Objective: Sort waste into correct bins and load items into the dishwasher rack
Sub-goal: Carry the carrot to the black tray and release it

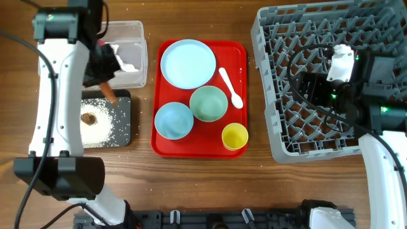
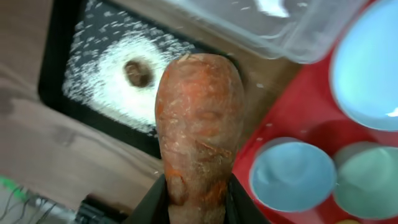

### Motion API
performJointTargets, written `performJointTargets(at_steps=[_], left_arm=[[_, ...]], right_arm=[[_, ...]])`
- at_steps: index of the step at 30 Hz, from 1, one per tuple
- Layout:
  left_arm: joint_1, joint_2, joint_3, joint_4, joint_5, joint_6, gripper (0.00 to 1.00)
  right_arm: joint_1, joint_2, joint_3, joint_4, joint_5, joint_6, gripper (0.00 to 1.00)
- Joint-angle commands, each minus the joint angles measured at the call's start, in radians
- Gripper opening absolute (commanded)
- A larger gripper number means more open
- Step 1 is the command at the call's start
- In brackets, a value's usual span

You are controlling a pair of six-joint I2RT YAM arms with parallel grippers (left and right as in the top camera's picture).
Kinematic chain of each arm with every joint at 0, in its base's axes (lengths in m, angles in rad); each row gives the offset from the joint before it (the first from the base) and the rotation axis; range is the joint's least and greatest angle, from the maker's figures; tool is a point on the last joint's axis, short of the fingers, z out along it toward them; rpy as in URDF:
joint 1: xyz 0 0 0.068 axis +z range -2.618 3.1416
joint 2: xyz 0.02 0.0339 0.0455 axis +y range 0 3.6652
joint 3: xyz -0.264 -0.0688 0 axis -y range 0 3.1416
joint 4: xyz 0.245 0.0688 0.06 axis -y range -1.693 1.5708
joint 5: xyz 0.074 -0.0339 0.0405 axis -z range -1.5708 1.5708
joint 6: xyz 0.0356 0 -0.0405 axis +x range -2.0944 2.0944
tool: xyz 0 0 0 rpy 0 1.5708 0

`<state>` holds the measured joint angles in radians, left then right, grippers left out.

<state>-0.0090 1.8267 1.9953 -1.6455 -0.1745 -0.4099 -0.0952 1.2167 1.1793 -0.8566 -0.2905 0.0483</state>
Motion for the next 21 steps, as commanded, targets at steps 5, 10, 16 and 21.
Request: performJointTargets(at_steps=[5,10,16,21], left_arm=[[0.265,-0.014,-0.333,0.169,-0.043,-0.071,0.06],[0.368,-0.014,-0.672,0.499,0.015,-0.131,0.05],[0.462,-0.014,-0.914,0.830,0.043,-0.227,0.07],[0.484,-0.017,-0.921,0.867,0.064,-0.227,0.24]], right_arm=[[-0.003,0.005,0.023,0.002,0.005,0.007,1.00],[-0.003,0.005,0.023,-0.007,0.004,0.008,1.00],[-0.003,0.005,0.023,-0.020,0.005,0.008,1.00],[-0.003,0.005,0.023,-0.018,0.005,0.015,1.00]])
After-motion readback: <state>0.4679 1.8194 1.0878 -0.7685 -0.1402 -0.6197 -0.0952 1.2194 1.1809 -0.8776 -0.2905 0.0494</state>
